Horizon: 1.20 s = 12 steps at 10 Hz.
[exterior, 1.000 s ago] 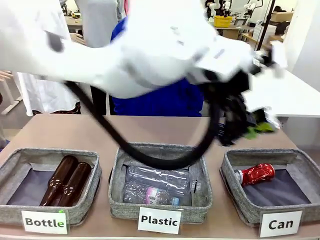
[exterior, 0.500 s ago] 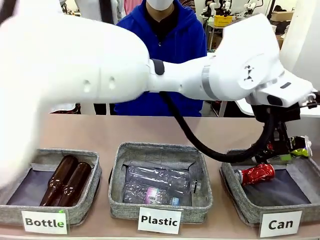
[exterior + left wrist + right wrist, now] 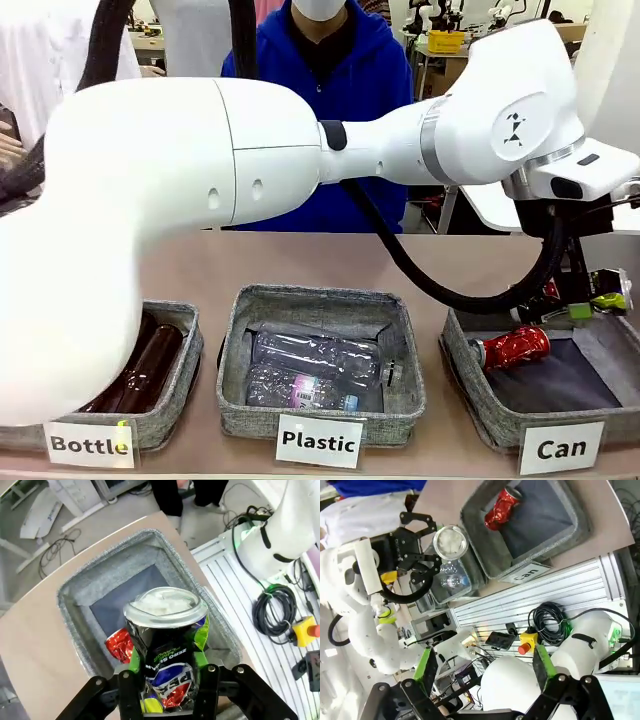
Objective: Sort the can waste into the basket.
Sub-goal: Pick up the can waste from the table and place it in the right Fabric basket.
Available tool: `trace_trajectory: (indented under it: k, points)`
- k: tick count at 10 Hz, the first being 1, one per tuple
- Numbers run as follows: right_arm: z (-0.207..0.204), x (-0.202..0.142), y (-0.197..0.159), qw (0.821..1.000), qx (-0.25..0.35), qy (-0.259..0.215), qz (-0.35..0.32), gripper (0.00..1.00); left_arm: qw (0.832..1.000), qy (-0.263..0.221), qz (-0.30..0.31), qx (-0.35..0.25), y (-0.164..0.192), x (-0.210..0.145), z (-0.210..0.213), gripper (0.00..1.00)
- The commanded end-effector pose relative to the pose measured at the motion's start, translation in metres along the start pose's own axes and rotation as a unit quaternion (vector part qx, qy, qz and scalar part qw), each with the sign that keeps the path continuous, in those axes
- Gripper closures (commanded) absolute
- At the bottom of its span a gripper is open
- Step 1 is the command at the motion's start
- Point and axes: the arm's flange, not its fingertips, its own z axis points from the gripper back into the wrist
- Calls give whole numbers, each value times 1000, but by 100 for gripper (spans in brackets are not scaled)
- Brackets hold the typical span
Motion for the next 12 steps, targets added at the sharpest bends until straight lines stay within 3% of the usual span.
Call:
trace_trajectory:
  k: [1,6,9,12]
  points:
    - [3,-3,0,1000,0,-4,1,0,1000,21,1,-1,20,14,0,0]
    - [3,-3,0,1000,0,-4,1,0,1000,18,5,4,16,8,7,0]
    - [-2,6,4,1000,5,4,8,0,1000,4,10,14,6,-7,37,0]
    - [-42,45,43,996,23,66,61,0,998,-6,60,6,-25,-70,98,0]
